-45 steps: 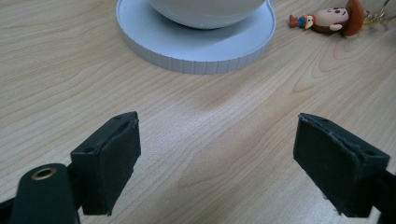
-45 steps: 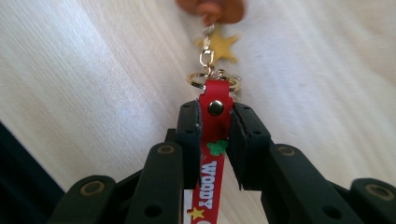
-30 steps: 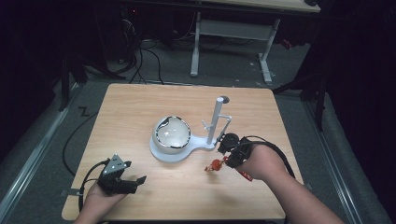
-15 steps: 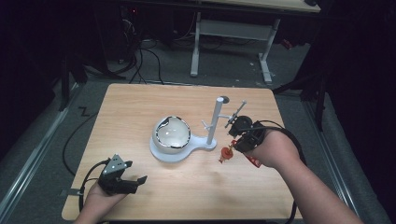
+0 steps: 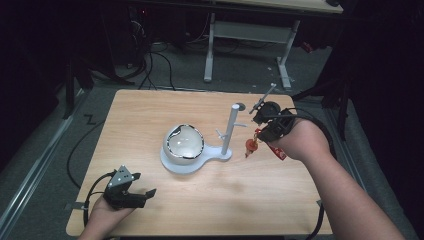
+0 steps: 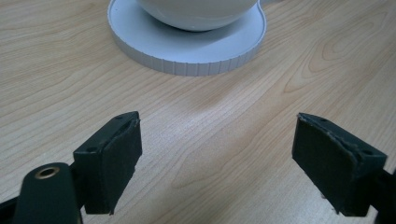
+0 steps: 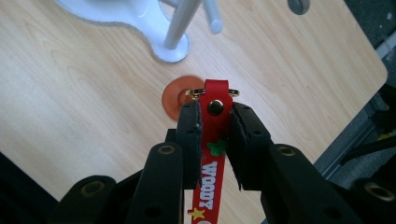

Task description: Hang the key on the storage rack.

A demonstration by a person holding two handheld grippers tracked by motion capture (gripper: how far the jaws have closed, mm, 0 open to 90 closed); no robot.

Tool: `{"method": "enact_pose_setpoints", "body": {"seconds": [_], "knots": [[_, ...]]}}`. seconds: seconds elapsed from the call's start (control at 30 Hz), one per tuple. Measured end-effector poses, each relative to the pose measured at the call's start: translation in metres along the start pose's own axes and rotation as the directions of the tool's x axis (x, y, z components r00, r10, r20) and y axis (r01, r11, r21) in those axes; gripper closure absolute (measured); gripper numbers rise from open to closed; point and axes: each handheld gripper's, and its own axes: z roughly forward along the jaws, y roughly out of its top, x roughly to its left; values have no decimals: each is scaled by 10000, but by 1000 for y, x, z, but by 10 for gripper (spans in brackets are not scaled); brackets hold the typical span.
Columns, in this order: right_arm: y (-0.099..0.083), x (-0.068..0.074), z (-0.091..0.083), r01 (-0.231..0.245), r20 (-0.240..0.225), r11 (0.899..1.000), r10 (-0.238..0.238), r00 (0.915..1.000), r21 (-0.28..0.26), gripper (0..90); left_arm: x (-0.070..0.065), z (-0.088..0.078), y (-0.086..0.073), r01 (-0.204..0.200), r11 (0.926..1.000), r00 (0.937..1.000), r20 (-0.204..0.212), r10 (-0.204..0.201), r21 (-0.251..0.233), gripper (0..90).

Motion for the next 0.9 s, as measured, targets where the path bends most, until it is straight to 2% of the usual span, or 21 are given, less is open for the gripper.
{"method": "enact_pose_setpoints", "body": {"seconds": [0.27, 0.53, 0.6, 0.8, 0.9], "knots": [[14, -7, 2, -31, 150, 10000, 30, 9999, 5, 748, 2, -3, -1, 115, 9999, 9999, 33, -115, -76, 170], [28, -5, 3, 143, 114, 9999, -143, 9998, -72, 748, 0, -3, 0, 21, 10000, 10000, 54, -20, -89, 170], [32, -5, 3, 63, 72, 10000, -63, 10000, 0, 748, 0, -4, -1, 3, 10000, 10000, 27, -3, -88, 170], [41, -7, 10, 228, -13, 9997, -228, 9997, 63, 747, 2, -7, -2, 105, 9999, 9999, -41, -106, -135, 170], [44, -8, 15, 73, -67, 9998, -72, 10000, 169, 743, 2, -7, -3, 100, 9999, 9999, -38, -101, -110, 171]]}}
